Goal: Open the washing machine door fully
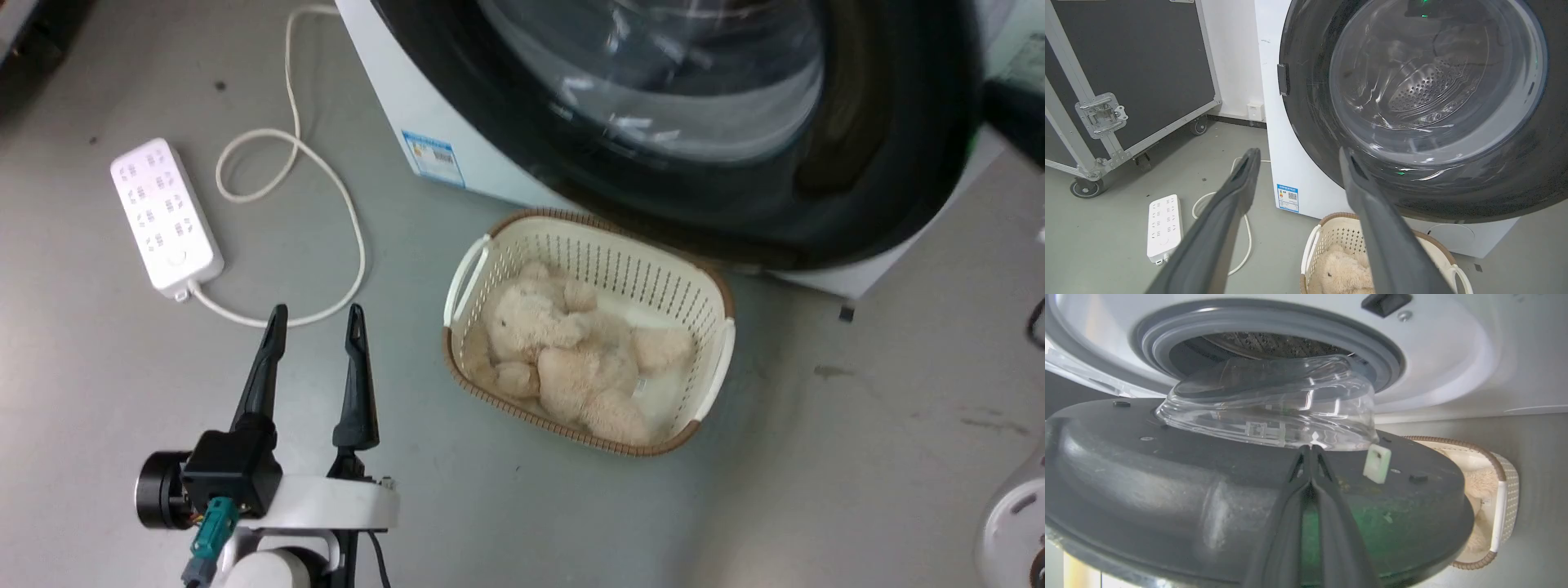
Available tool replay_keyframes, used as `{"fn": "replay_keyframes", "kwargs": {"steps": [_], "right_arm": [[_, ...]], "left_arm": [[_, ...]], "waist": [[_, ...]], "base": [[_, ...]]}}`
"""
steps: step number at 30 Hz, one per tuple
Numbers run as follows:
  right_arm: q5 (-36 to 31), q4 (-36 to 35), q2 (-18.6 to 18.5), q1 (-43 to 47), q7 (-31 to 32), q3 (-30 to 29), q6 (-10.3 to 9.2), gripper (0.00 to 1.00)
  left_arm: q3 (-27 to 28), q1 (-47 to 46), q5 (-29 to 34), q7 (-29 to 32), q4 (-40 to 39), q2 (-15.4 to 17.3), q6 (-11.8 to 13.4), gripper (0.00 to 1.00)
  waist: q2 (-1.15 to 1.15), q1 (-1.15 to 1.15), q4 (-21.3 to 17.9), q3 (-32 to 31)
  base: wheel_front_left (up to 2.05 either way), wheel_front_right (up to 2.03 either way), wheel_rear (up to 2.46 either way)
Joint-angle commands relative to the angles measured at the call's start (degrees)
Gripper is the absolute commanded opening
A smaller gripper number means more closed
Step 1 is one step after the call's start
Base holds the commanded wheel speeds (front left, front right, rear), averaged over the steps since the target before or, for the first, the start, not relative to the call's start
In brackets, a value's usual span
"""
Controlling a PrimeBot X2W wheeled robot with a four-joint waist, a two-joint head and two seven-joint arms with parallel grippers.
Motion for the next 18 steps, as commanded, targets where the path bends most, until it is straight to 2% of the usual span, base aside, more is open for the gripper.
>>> {"fn": "replay_keyframes", "kwargs": {"steps": [1, 7, 18], "right_arm": [[2.5, 1.6, 0.9, 0.7, 1.4, 0.5, 0.07, 0.00], [12.3, 4.7, 0.9, 6.5, 3.0, 6.4, 0.07, 0.00], [30.4, 3.8, 0.9, 22.9, 0.9, 28.8, 0.07, 0.00]], "left_arm": [[0.0, 0.8, 0.0, -0.6, 0.2, 0.1, -0.4, 1.00], [0.3, 2.8, 0.7, -1.1, 2.0, 0.1, -1.7, 1.00], [1.0, 8.2, 1.3, -1.1, 4.1, 0.1, -3.9, 1.00]], "waist": [[0.00, 0.00, -0.4, -2.7], [0.00, 0.00, -1.0, -7.6], [0.00, 0.00, -2.0, -14.0]], "base": [[0.00, 0.00, 0.00], [0.00, 0.00, 0.00], [0.00, 0.00, 0.00]]}}
